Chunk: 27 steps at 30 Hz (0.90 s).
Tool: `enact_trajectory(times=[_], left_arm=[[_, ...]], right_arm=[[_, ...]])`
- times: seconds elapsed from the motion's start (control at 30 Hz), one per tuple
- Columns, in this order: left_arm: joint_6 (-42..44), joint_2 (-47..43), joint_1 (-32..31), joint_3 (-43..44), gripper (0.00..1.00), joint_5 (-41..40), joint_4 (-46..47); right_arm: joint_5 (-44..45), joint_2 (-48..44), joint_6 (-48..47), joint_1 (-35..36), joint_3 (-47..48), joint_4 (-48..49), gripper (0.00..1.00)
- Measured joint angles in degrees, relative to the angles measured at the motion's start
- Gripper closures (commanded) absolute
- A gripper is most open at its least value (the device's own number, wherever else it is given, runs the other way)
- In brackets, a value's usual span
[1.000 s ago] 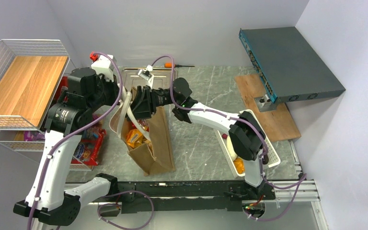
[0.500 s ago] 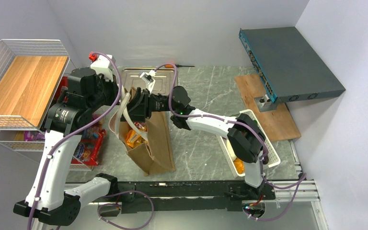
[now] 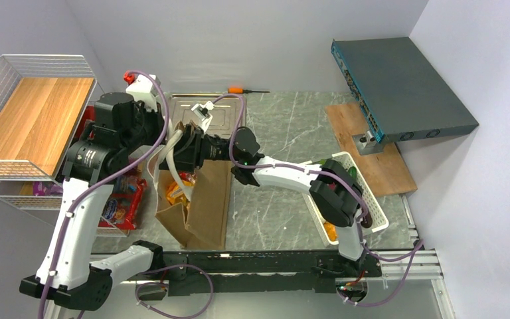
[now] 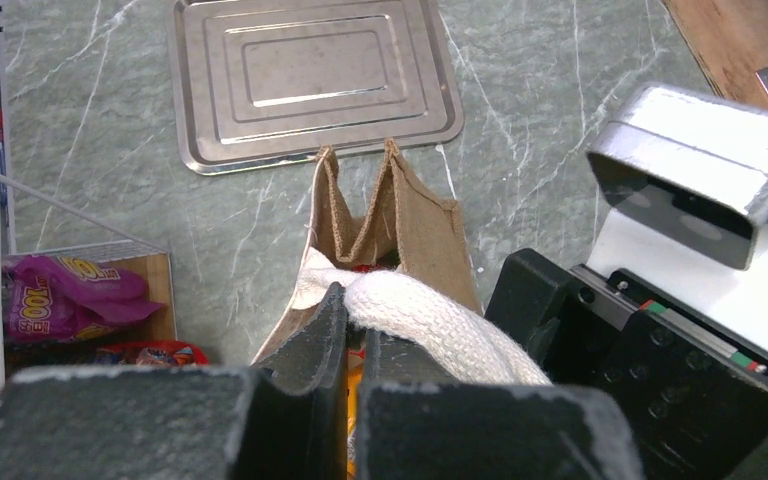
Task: Place the food into the grocery bag and tie it
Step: Tie the grocery bag at the center of the board.
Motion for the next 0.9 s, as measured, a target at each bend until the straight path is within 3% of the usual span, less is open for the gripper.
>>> enact_trajectory(times=[0.37,0.57,0.9], left_arm=[[-0.8,0.1,0.6,0.0,1.0,-0.5,0.8],[-1.8,-0.2,0.8,0.0,1.0,-0.7,1.5],[-4.3,-0.9,0.9,-0.4,1.0,-1.6,4.4]], right_arm=[[1.5,5.1,3.2,1.2,6.0,3.7,0.5],[1.9,7.7,6.4,2.1,9.0,6.4,0.67],[8.4,8.4,10.1,3.5,9.5,9.8,0.65]])
